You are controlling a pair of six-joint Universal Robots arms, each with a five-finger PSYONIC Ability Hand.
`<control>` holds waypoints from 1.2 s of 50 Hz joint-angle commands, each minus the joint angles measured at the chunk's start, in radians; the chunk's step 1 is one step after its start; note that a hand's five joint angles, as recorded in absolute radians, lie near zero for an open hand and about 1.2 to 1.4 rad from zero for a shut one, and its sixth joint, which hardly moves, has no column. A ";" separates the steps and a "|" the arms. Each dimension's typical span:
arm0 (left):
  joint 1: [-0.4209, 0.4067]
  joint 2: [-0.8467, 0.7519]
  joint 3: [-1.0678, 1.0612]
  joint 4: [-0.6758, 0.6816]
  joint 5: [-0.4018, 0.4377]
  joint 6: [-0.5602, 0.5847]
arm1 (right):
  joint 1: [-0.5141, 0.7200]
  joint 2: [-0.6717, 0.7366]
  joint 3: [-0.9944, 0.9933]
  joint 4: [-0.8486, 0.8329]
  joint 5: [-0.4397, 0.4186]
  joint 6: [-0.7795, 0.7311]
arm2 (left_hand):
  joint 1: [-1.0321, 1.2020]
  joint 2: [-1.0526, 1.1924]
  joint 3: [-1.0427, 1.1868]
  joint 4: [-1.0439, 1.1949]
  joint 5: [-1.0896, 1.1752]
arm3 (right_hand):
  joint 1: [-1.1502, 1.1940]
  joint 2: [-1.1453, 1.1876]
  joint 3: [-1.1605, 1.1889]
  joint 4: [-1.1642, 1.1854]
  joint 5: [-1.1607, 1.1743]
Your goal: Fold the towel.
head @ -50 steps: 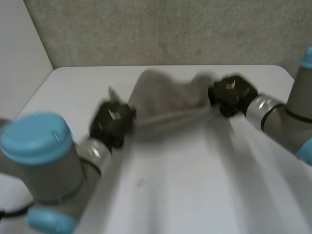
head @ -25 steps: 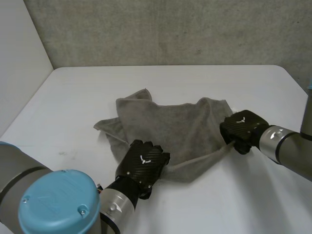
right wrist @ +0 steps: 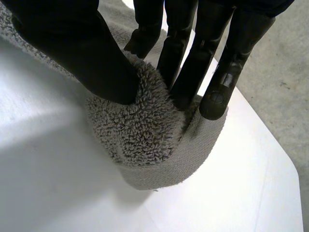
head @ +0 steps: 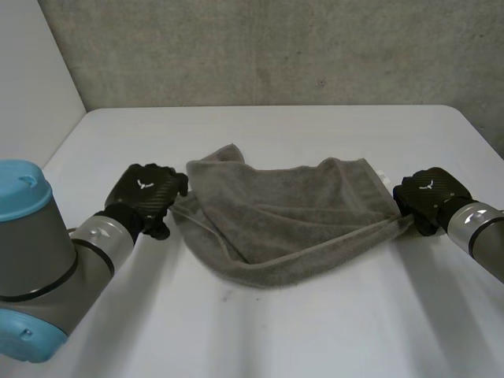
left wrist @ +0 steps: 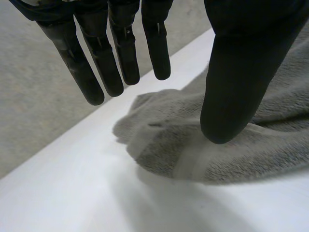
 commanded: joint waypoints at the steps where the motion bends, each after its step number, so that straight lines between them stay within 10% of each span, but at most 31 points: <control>1: 0.033 -0.067 0.012 0.001 0.131 0.004 | -0.004 0.021 0.002 -0.005 0.001 0.000 | 0.225 0.225 0.225 0.226 0.226 | 0.026 0.215 0.213 0.204 0.237; 13: 0.128 -0.216 0.109 0.028 0.162 0.093 | -0.003 0.021 0.019 -0.003 0.000 -0.001 | 0.237 0.237 0.237 0.238 0.238 | 0.026 0.215 0.213 0.204 0.237; 51: 0.073 -0.339 0.128 0.182 0.199 0.103 | 0.001 0.041 0.024 -0.005 -0.002 -0.008 | 0.202 0.202 0.202 0.203 0.203 | 0.026 0.215 0.213 0.204 0.237; 56: 0.075 -0.357 0.155 0.183 0.191 0.103 | 0.004 0.035 0.019 -0.003 0.003 -0.005 | 0.822 0.823 0.823 0.824 0.824 | 0.026 0.215 0.213 0.204 0.237; 60: 0.075 -0.344 0.158 0.197 0.179 0.106 | 0.005 0.025 0.009 0.006 0.006 -0.001 | 0.824 0.824 0.824 0.825 0.825 | 0.026 0.215 0.213 0.204 0.237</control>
